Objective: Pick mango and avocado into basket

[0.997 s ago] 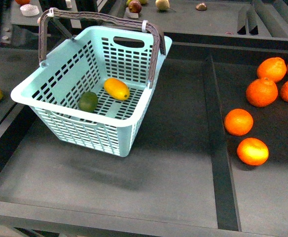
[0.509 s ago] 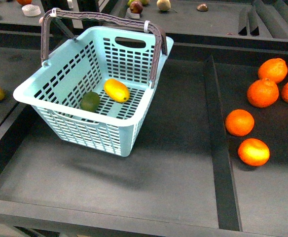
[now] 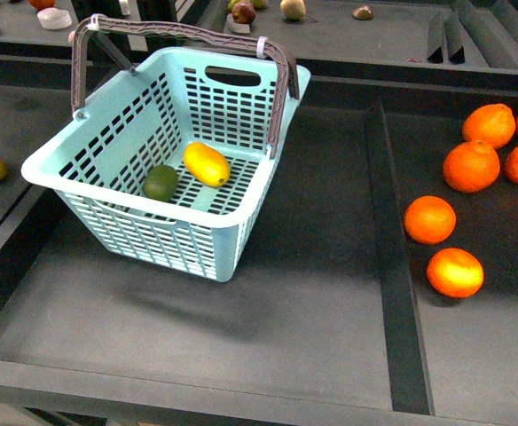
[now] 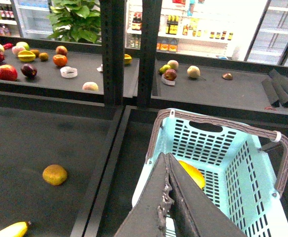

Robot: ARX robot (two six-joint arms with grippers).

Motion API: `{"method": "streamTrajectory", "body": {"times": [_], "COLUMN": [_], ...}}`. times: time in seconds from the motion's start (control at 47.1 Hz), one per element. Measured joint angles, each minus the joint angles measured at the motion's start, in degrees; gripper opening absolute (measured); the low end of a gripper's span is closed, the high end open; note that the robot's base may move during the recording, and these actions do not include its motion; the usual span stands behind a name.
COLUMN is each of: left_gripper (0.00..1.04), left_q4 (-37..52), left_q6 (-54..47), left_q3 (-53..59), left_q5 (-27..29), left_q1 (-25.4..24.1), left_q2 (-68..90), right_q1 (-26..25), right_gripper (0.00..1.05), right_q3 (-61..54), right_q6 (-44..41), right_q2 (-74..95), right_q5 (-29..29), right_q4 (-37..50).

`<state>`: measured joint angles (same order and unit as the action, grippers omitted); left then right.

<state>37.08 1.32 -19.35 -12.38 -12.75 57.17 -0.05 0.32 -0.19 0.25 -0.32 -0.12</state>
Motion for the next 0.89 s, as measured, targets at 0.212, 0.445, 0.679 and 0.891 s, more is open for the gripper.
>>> {"method": "streamTrajectory", "body": {"times": [0.212, 0.445, 0.679, 0.891], "left_gripper": [0.03, 0.03, 0.03, 0.03], "left_q4": [-0.02, -2.54, -7.23, -10.05], "left_q6": [-0.48, -0.61, -0.87, -0.9], "left_q3": [8.28, 12.48, 15.5, 18.29], "left_q5": [4.42, 7.06, 12.26, 12.35], "left_q1": [4.74, 7.19, 12.61, 12.68], "left_q2": [-8.81, -15.41, -23.17, -29.73], "right_q1": [0.0, 0.0, 0.0, 0.0], "right_gripper": [0.97, 0.97, 0.97, 0.97], "right_q3": [0.0, 0.0, 0.0, 0.0], "right_q6": [-0.02, -0.02, 0.0, -0.02], "right_q2": [0.0, 0.0, 0.0, 0.0], "right_q5": [0.0, 0.0, 0.02, 0.02], "right_q4": [0.0, 0.0, 0.0, 0.0]}}
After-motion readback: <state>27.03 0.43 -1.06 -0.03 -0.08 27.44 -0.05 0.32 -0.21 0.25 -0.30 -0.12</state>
